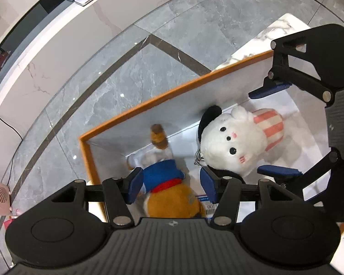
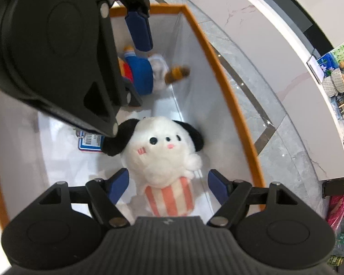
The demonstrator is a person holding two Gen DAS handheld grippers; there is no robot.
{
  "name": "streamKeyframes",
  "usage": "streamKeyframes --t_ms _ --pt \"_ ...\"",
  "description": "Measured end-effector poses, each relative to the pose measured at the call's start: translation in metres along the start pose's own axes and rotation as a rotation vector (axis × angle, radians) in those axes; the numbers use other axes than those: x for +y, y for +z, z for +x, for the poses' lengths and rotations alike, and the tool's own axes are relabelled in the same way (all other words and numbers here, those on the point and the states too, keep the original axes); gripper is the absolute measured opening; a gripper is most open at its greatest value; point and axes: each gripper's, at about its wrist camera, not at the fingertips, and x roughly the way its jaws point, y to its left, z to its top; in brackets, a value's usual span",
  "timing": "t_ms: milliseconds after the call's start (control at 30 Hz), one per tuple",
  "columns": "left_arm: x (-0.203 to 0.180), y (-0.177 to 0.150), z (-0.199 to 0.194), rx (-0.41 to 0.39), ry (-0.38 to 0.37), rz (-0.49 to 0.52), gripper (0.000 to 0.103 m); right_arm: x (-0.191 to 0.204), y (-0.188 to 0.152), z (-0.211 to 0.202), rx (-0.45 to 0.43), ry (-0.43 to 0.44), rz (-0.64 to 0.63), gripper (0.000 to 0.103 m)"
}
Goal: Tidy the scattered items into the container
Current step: 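Open both tools to drop the dog plush and sailor bear into the box, then withdraw both tools from the box toward the remaining items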
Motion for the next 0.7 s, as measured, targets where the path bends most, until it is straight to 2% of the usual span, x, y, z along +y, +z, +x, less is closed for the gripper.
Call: streamKeyframes --t_ms 233,300,367,633,700 --pt "0.003 0.004 -0.053 -0.052 0.032 -0.011 0.064 0.023 0.01 -0.055 -0.018 -0.052 -0.017 0.078" --pt "0.003 0.003 -0.073 -0.072 0.047 -0.011 0.064 0.035 0.003 -0.088 -0.031 -0.072 -0.018 0.078" --pt "0.003 0.001 -0.093 -0.1 0.058 -0.008 0.064 0.036 0.017 -0.103 -0.044 -0.091 -0.017 0.078" --pt "-0.007 -0.025 -0.185 -0.204 0.114 -0.005 0.066 0.035 0.004 -0.178 -0.114 -0.162 -0.001 0.08" --pt "-0.012 -0.036 -0.208 -0.239 0.121 -0.005 0.069 0.041 -0.001 -0.198 -0.136 -0.178 -0.008 0.082"
